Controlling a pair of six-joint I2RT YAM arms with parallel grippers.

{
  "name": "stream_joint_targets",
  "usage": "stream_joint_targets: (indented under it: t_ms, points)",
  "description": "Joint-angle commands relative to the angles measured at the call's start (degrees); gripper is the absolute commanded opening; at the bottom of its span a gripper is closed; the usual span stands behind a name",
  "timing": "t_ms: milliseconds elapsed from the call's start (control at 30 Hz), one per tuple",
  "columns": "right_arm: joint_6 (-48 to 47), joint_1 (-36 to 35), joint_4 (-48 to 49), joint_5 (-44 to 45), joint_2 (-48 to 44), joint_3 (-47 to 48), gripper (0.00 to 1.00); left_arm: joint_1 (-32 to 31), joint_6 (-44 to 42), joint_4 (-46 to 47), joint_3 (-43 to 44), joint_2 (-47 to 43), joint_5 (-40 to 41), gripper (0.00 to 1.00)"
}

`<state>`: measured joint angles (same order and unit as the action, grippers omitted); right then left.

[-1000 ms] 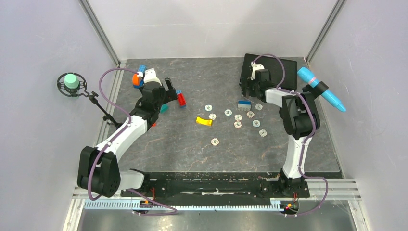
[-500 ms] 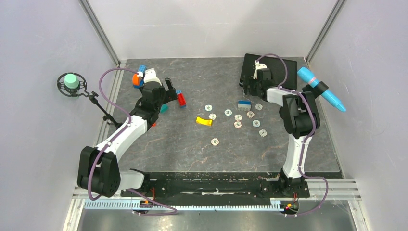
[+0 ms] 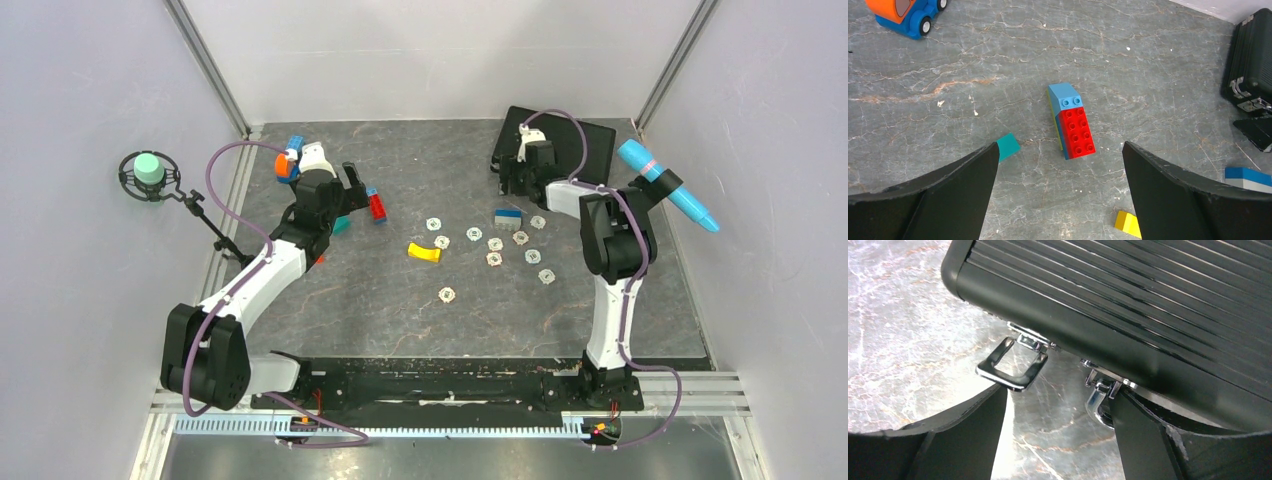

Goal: Pack up texas hold em set
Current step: Move the chip case to the center of the board.

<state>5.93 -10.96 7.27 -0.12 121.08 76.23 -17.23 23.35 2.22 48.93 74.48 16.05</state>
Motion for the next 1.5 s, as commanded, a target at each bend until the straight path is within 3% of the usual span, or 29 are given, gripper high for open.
stream_joint_targets:
  t_ms: [0,500,900,1267,1467]
  points:
    - [0.6,-5.3,-2.5,-7.9,4.8,3.0,0.73,-0.2,1.3,0.1,2.1,-0.5,-0.7,1.0]
    - [-3.0,-8.8,-8.8,-10.7,12.0,12.7,0.38,-0.2,0.6,-1.4,2.8,-1.4,-0.6,1.0]
    - [-10.6,-12.6,-16.2,-18.2,18.3,22.1,0.26,-0.1,0.6,-1.9,2.6,-1.9,-0.3,1.0]
    - [-17.4,-17.2,-22.3,-22.9,20.9,26.7,0.24,-0.1,0.5,-1.9,2.6,-2.5,-0.1,1.0]
    - [-24.5,-20.5,-26.1,-24.8,21.0,28.4,0.09,-0.1,0.3,-2.0,2.5,-3.5,0.8,1.0]
